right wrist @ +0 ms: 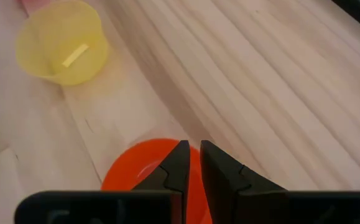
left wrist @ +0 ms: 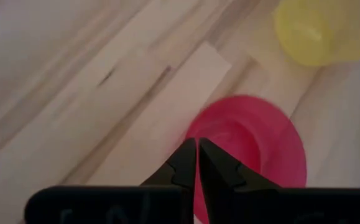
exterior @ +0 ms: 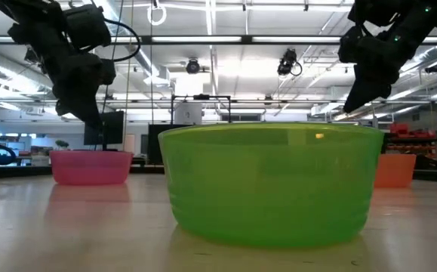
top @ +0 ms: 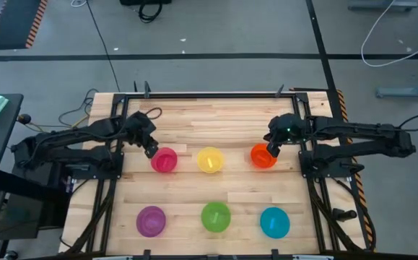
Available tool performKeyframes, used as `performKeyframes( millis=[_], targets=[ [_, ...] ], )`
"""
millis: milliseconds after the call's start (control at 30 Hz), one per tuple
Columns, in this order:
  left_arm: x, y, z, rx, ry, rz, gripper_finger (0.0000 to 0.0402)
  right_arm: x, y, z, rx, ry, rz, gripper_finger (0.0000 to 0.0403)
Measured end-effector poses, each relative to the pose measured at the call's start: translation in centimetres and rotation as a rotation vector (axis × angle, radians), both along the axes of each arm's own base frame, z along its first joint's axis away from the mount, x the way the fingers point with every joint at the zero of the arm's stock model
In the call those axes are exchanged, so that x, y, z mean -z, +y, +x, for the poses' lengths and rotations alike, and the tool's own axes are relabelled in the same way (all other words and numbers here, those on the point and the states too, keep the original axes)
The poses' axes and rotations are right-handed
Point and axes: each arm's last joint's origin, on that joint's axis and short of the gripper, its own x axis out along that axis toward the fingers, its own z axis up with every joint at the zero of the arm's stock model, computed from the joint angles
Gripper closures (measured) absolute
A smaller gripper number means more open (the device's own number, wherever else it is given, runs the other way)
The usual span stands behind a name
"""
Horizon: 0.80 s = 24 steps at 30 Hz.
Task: Nest bowls inside each other
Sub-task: Stack the red bowl on top of the yellow bowl
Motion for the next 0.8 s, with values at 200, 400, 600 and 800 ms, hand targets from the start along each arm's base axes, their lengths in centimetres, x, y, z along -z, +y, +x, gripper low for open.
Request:
performKeyframes(
  millis=[200,400,600,800],
  targets=[
    [0.4,-1.4,0.0,-0.014,0.075,-0.007,0.0386,0.0,0.9,0.2,-0.006,-0.004,-0.004,0.0355],
    [1.6,-2.1,1.0,-0.011,0.165,-0.026,0.0383,0.0,1.6,0.3,-0.004,-0.008,-0.020,0.0355],
    [3.5,-2.2,2.0,-0.007,0.280,-0.057,0.0372,0.1,2.2,0.4,-0.018,-0.009,-0.015,0.0355],
    [4.1,-2.1,2.4,-0.005,0.305,-0.063,0.0377,0.0,2.6,0.4,-0.018,-0.012,-0.031,0.0355]
  ],
)
